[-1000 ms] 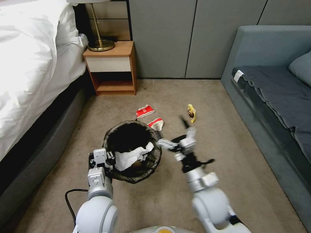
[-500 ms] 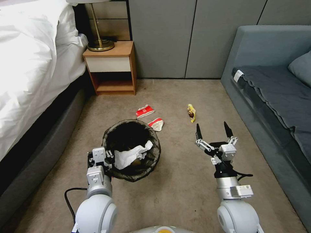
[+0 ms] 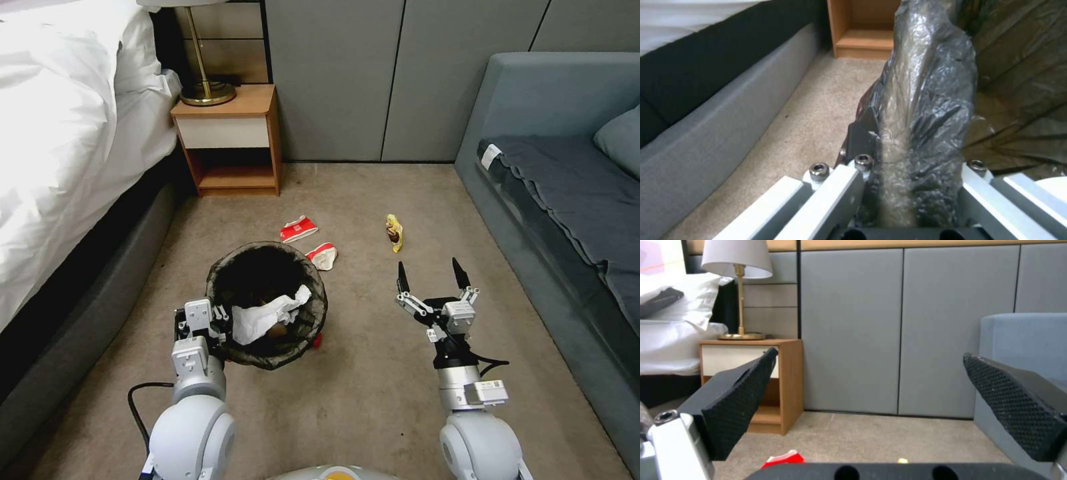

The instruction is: Pick up the trash bin, then pick up the garbage from the floor and place it into the trash bin.

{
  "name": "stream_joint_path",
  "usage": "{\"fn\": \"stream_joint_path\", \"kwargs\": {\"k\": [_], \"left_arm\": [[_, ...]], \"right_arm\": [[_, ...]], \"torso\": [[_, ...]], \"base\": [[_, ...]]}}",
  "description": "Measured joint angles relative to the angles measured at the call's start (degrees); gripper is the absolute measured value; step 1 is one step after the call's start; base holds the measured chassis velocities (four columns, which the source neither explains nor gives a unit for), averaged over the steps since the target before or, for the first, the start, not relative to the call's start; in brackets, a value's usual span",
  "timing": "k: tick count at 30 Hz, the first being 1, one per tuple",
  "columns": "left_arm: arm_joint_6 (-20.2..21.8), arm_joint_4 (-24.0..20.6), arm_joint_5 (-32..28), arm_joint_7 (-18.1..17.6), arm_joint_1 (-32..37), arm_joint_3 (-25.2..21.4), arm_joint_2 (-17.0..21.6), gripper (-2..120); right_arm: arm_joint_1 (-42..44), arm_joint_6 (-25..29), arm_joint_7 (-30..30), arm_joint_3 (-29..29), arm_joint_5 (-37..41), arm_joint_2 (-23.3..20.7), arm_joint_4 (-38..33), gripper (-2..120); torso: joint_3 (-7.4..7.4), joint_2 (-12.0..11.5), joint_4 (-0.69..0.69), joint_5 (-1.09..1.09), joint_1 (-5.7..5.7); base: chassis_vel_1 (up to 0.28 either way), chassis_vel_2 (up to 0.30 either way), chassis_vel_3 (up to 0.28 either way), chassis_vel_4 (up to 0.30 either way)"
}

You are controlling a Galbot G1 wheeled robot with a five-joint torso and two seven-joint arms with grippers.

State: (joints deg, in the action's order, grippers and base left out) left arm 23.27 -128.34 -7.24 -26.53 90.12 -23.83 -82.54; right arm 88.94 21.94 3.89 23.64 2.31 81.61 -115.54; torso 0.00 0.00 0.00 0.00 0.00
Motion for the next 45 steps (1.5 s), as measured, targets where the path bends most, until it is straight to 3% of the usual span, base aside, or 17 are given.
{"fn": "stream_joint_path", "kwargs": {"k": [45], "left_arm": [[-1.1,0.3,0.4,-0.6,-0.1,0.3,-0.6,0]], "right_arm": [[-1.1,-1.6,-0.7,-1.7,0.0,-0.3,0.1,100]], "torso": [[0.00,0.0,0.00,0.00,0.00]], "base": [[0.018,0.017,0.014,0.016]]}}
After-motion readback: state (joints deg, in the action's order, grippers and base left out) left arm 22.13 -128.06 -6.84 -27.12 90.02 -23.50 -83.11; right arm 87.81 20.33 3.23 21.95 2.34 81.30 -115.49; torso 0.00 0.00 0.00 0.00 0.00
